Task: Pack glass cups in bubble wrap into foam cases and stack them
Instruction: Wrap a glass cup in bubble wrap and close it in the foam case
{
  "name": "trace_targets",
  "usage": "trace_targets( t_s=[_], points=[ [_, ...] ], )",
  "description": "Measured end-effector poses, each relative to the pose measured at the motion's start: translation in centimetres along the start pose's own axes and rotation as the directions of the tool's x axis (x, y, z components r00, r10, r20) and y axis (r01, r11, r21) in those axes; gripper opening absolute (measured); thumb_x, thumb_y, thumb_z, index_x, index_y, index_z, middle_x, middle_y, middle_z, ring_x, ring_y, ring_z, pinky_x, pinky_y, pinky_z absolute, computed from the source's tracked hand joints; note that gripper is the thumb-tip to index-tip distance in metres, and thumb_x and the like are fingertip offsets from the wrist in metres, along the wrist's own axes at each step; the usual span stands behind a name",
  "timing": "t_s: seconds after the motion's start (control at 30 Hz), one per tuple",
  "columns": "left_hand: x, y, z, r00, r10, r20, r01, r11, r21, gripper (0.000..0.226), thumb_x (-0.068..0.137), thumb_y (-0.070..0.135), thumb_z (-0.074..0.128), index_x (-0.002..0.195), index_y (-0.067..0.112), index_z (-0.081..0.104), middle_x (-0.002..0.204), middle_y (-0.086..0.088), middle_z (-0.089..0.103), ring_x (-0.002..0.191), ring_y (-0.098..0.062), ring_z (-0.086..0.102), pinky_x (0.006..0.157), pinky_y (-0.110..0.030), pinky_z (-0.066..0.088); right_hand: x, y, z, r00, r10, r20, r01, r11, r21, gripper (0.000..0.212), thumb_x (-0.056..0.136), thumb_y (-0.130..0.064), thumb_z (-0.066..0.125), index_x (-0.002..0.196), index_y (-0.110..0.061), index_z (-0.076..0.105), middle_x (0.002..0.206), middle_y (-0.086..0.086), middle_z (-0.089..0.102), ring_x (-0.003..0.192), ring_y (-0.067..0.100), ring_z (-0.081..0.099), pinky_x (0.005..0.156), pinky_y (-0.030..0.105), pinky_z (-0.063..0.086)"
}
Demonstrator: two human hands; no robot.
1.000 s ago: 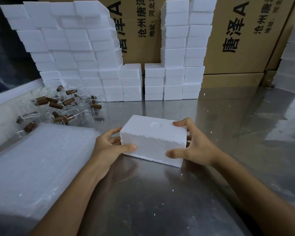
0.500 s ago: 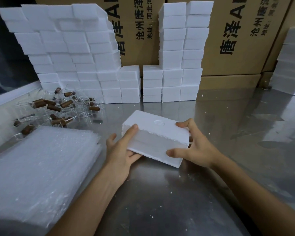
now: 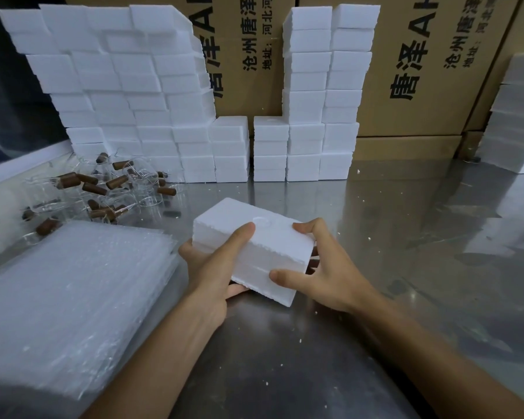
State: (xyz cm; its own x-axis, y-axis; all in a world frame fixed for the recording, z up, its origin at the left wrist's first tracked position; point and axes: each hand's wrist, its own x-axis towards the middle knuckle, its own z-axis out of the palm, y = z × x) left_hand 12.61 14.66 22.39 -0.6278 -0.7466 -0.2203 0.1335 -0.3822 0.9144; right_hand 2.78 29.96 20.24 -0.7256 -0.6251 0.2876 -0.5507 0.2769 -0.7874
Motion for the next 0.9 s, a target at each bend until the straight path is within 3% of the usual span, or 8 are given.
trace_targets(
  t_s=[0.37, 0.6, 0.73, 0.9],
  points=[
    [0.31, -0.05, -0.36, 0.999, 0.047, 0.018, -0.047, 0.999, -0.017, 0.076, 0.050, 0.028, 0.096, 0.103, 0.033, 0.041, 0.107, 0.004, 0.065, 0.088, -0.015, 0.071, 0.054, -0.043, 0.059, -0.31, -0.26, 0.01, 1.000, 0.008, -0.014, -0.009, 0.996, -0.086, 0.082, 0.054, -0.064, 0.079, 0.115, -0.038, 0.030, 0.124, -0.011, 0.045, 0.110, 0.011, 0.052, 0.090, 0.039, 0.054],
    [0.44, -0.02, -0.36, 0.999, 0.040, 0.034, -0.039, 0.999, -0.011, 0.087, 0.046, 0.029, 0.097, 0.112, 0.029, 0.040, 0.111, 0.002, 0.065, 0.093, -0.018, 0.070, 0.058, -0.048, 0.060, -0.27, -0.59, -0.23, 1.000, 0.000, -0.021, -0.002, 0.991, -0.136, 0.080, 0.053, -0.063, 0.077, 0.112, -0.036, 0.029, 0.118, -0.010, 0.047, 0.105, 0.012, 0.052, 0.082, 0.031, 0.051],
    [0.57, 0.03, -0.59, 0.999, 0.013, 0.034, -0.013, 1.000, -0.016, 0.090, 0.047, 0.028, 0.097, 0.119, 0.024, 0.042, 0.113, -0.002, 0.065, 0.095, -0.020, 0.069, 0.060, -0.051, 0.060, -0.28, -0.60, 0.18, 0.999, -0.018, -0.038, 0.011, 0.982, -0.188, 0.080, 0.053, -0.066, 0.074, 0.111, -0.038, 0.028, 0.117, -0.014, 0.041, 0.102, 0.003, 0.048, 0.079, 0.027, 0.047],
    [0.77, -0.17, -0.68, 0.999, 0.008, 0.034, -0.007, 1.000, -0.021, 0.083, 0.050, 0.027, 0.097, 0.112, 0.027, 0.042, 0.112, -0.002, 0.064, 0.092, -0.019, 0.070, 0.059, -0.049, 0.060, -0.21, -0.17, 0.22, 0.999, -0.021, -0.031, 0.016, 0.988, -0.156, 0.080, 0.054, -0.066, 0.077, 0.111, -0.041, 0.027, 0.119, -0.016, 0.039, 0.107, 0.007, 0.049, 0.086, 0.037, 0.054]
  ],
)
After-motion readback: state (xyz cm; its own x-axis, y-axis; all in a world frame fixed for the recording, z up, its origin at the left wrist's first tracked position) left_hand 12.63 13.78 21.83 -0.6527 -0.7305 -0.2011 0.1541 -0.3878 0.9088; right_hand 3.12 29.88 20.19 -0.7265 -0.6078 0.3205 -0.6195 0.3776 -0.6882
